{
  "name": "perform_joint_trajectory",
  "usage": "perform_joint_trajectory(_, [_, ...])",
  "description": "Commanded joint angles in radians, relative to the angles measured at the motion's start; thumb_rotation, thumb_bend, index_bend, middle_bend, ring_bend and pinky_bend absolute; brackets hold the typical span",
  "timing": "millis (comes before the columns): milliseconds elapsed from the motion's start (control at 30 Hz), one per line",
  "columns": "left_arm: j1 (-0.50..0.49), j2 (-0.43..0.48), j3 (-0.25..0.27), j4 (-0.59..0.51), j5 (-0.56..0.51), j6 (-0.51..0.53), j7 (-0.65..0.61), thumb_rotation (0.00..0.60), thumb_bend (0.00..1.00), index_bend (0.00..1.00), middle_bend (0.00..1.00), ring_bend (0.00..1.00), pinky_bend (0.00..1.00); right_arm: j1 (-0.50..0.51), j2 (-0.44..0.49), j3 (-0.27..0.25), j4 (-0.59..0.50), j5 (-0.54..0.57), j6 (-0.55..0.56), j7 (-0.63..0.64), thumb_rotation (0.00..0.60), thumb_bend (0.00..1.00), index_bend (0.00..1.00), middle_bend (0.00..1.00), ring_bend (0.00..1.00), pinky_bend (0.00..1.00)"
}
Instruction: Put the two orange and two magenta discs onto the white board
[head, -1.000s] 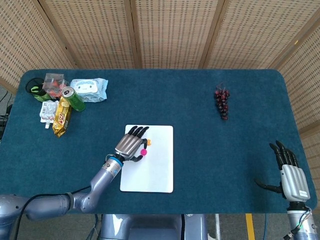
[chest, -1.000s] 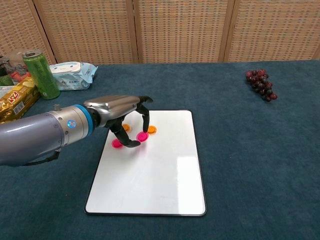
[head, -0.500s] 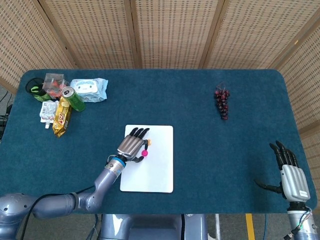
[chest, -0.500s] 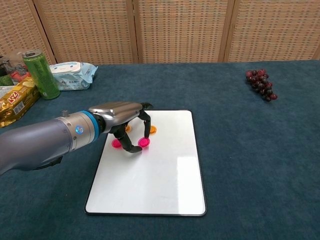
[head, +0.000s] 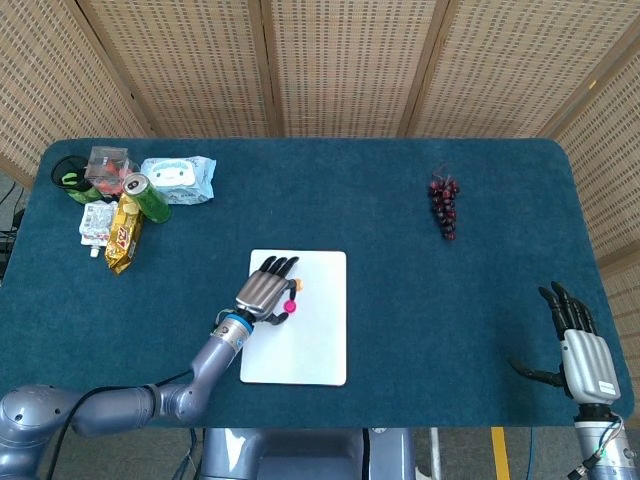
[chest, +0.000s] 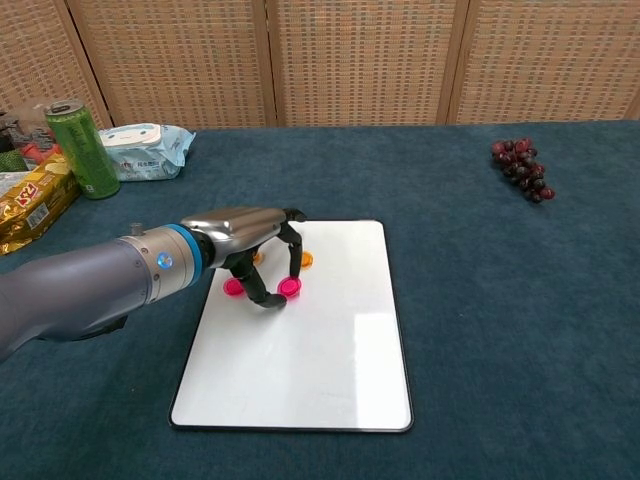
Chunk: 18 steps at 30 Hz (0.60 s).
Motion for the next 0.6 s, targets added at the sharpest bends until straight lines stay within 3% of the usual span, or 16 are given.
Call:
perform_joint_trajectory(33, [-0.004, -0.003, -0.001, 0.005, -0.004, -0.001, 0.0, 0.6, 0.32, 0.69, 0.0, 0.0, 0.0, 0.0, 0.0, 0.0, 0.0, 0.0, 0.0, 0.001, 0.6, 0.13, 0.0, 0.0, 0.0, 0.0])
perform_joint_trajectory(200, [-0.009, -0.008, 0.003, 0.012, -0.009, 0.002, 0.001, 0.6, 0.31, 0.68, 0.0, 0.0, 0.0, 0.0, 0.001, 0.0, 0.0, 0.001, -0.001, 0.004, 0.6, 0.13, 0.0, 0.0, 0.0, 0.0])
perform_joint_trajectory(433, [-0.013, -0.009, 0.005, 0.013, -0.01, 0.0, -0.008, 0.6, 0.3, 0.39, 0.0, 0.0, 0.0, 0.0, 0.002, 0.001, -0.001, 0.002, -0.002, 0.007, 0.6, 0.13, 0.0, 0.0, 0.0, 0.0])
perform_joint_trajectory(600, [-0.013, -0.006, 0.009, 0.011, -0.007, -0.002, -0.014, 0.6, 0.3, 0.31, 0.0, 0.0, 0.0, 0.0, 0.002, 0.001, -0.001, 0.002, -0.002, 0.007, 0.6, 0.13, 0.0, 0.0, 0.0, 0.0])
